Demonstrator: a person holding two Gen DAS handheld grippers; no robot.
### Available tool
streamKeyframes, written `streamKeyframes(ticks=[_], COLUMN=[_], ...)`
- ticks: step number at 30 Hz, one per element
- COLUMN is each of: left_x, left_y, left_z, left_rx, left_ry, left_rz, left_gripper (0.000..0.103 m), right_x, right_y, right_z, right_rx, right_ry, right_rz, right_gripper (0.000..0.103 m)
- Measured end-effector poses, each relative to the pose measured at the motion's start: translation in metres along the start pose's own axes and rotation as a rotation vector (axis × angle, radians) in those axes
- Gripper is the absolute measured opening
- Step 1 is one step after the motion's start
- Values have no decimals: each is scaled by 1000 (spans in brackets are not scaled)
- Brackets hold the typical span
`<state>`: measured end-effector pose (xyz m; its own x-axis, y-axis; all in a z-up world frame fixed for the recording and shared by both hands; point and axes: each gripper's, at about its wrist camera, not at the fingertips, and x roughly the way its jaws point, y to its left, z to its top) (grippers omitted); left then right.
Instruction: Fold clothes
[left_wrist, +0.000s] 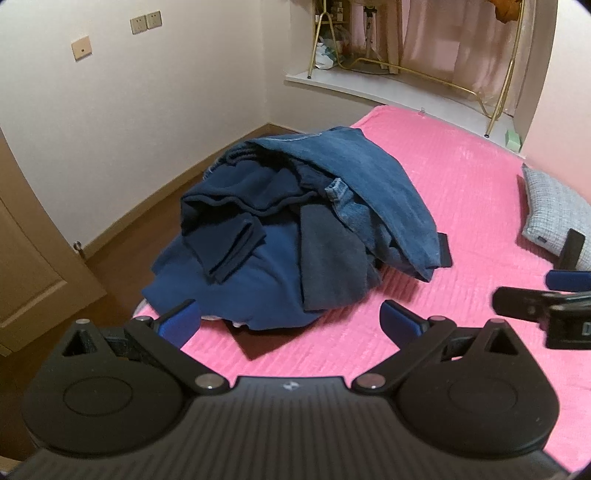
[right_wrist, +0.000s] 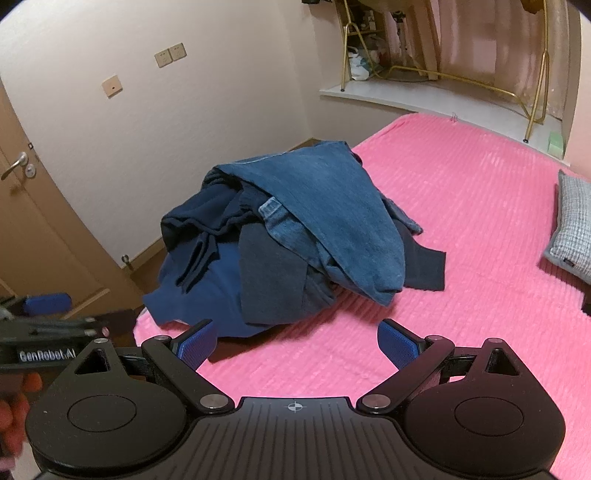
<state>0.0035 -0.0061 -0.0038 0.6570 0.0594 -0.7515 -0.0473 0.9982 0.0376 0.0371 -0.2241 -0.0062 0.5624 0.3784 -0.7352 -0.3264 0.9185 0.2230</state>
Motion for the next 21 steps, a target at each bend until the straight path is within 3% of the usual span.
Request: streamKeyframes(ticks=[11,17,21], left_x=[-6,28,71], left_y=[8,29,52], left_z=[7,40,74], left_rx=[74,193,267], left_ry=[-65,-108,-131], left_rz=[88,83,35], left_gripper=[102,102,102], right_x=[-5,13,49], right_y=[-21,-8,8], right_z=[10,38,66], right_rx=[-172,-332,-446], right_ry=[-35,-81,-111], right_rz=[49,81,43], right_gripper=[96,96,96])
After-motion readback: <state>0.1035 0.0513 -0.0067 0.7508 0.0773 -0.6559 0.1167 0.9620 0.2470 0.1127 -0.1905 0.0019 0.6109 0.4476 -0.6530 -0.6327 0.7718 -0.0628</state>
